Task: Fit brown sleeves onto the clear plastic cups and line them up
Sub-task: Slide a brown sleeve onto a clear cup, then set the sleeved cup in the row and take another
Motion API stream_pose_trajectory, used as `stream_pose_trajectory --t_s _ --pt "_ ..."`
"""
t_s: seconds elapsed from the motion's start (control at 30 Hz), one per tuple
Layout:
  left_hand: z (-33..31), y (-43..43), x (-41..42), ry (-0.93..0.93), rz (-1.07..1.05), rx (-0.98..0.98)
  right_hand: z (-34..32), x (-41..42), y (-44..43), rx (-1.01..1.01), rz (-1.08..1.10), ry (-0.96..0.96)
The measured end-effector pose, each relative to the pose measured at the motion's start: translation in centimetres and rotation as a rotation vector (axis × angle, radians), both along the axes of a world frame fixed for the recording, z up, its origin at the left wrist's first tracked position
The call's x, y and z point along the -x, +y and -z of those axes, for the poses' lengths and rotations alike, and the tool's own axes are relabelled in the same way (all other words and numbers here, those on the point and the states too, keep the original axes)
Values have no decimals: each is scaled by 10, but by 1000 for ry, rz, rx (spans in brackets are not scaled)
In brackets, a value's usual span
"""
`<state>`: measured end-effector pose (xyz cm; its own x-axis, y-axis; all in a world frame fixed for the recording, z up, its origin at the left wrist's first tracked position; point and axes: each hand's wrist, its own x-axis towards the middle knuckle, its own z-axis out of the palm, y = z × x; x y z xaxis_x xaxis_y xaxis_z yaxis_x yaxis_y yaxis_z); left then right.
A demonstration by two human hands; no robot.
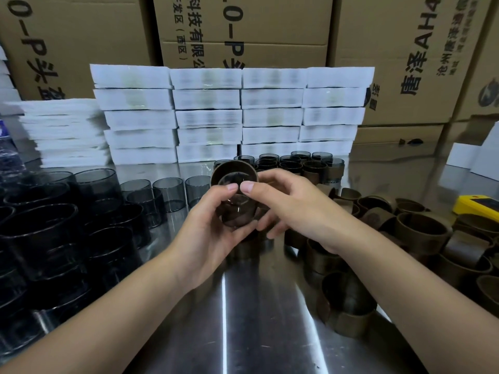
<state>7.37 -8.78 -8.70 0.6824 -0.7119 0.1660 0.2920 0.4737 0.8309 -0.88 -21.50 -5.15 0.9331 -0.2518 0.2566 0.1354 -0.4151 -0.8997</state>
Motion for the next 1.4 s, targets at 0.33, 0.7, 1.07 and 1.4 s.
stream_pose_trajectory --t_s 0.33,0.7,1.07,1.4 --pt "2 1 -2 -19 -53 -44 0 -2 -3 81 13 -78" --pt "4 3 -2 -123 -21 -66 -3 -2 -8 82 111 -144" --pt "-4 4 3 -66 6 -35 -2 -5 -8 -83 139 -5" --pt "-6 2 6 -104 1 -66 6 -12 -5 163 105 48"
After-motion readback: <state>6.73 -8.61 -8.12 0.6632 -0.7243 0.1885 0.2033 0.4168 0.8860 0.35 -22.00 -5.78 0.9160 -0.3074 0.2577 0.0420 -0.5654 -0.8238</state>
